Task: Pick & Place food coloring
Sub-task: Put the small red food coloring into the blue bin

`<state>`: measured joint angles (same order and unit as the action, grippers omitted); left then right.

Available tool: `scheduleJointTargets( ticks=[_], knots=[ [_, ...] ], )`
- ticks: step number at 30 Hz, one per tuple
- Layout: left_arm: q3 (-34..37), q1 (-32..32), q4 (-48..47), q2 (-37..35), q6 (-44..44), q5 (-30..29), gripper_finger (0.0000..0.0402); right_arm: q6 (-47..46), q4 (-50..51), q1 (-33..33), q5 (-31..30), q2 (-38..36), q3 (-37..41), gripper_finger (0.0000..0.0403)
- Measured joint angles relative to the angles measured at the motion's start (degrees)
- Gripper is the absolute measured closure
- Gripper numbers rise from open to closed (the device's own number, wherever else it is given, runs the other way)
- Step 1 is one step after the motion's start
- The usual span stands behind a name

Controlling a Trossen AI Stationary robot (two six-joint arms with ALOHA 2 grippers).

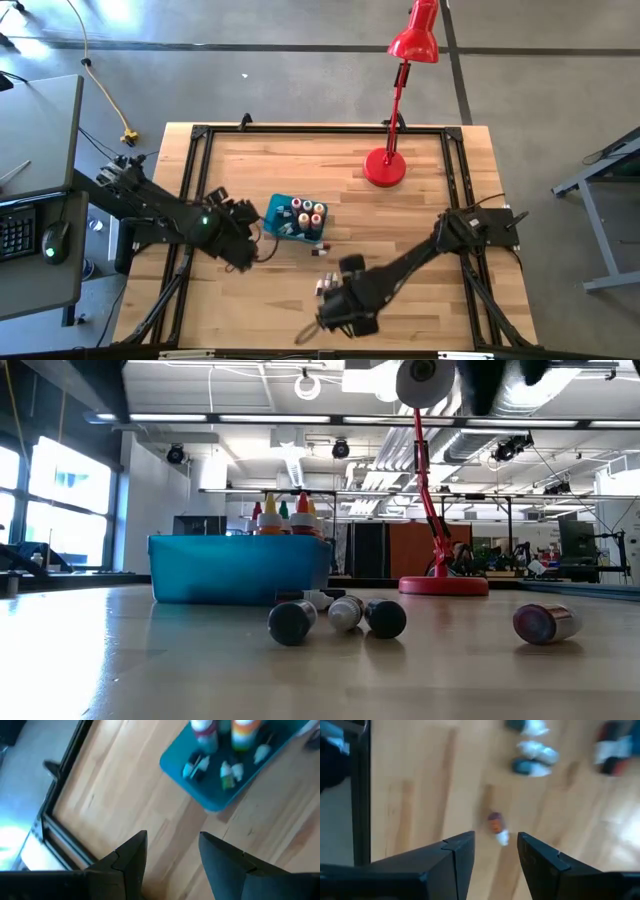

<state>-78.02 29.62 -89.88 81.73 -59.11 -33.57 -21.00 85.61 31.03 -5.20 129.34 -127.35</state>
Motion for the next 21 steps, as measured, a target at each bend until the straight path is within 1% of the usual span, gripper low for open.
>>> scheduleJointTargets(
  ticks=[4, 7, 13, 16, 19, 21],
  knots=[
    [5.36, 4.04, 0.42, 0.00, -9.13, 2.14, 0.0227, -1.56, -3.83, 2.24, 1.97, 0.00, 7.05, 0.0260],
    [8.25, 6.57, 3.64, 0.00, -13.11, 3.53, 0.0227, -1.30, -4.19, 2.62, 2.63, 0.00, 12.92, 0.0261],
    [9.27, 10.05, 10.64, 0.00, -14.69, 3.59, 0.0227, 4.34, -6.95, 1.56, 0.89, 0.04, 20.10, 0.0263],
    [9.27, 10.34, 12.89, 0.00, -14.69, 3.20, 0.0227, 7.65, -7.68, 0.60, -0.69, 0.04, 21.46, 0.0263],
    [9.27, 10.13, 13.08, 0.00, -14.69, 3.04, 0.0227, 9.09, -7.38, -0.05, -2.68, 0.04, 22.26, 0.0263],
    [9.27, 10.12, 13.05, 0.00, -14.69, 2.97, 0.0227, 9.90, -7.96, -0.33, -1.51, 0.04, 22.29, 0.0263]
  ],
)
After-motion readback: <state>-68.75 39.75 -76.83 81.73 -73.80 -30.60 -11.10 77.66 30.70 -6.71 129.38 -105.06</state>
